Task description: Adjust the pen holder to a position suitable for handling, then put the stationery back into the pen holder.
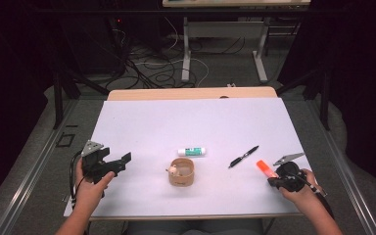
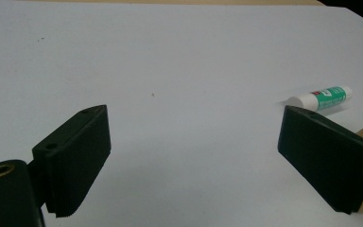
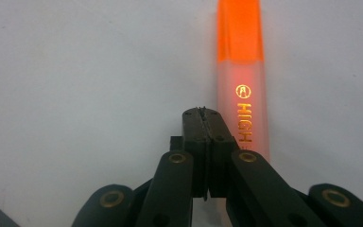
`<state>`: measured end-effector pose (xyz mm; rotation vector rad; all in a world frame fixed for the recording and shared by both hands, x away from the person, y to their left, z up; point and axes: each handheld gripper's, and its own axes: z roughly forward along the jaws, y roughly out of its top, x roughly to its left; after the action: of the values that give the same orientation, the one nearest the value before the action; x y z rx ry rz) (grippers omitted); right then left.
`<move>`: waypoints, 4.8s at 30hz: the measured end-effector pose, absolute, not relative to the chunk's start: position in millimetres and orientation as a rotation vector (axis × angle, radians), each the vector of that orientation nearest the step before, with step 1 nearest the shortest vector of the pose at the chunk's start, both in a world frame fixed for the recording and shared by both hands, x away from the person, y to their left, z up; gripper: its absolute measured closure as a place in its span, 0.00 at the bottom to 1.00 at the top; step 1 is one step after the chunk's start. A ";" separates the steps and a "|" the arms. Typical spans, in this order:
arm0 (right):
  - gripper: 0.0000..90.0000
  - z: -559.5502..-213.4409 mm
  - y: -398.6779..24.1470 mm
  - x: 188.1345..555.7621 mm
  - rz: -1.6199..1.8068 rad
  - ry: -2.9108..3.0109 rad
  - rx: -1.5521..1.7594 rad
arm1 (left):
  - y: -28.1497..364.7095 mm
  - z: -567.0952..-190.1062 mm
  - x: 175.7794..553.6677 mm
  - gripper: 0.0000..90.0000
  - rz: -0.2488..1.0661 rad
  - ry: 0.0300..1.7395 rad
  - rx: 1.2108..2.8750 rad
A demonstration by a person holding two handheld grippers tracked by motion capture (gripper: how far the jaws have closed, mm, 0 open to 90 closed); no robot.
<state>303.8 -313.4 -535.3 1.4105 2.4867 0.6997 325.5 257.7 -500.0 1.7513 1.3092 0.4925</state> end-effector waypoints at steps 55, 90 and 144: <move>0.64 -532.3 -322.5 326.9 0.580 2.499 1.392 | 255.8 -501.7 325.6 0.12 0.486 1.314 1.760; 0.74 -529.4 -323.2 325.4 0.603 2.528 1.396 | 255.7 -501.7 324.8 0.12 0.490 1.314 1.765; 0.74 -460.6 -199.9 346.1 1.156 2.348 1.059 | 223.7 -456.1 325.0 0.10 0.358 1.213 1.678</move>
<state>346.1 -199.9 -460.6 1.0591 2.3475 1.1557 325.0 223.7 -456.1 1.6781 1.2129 0.3577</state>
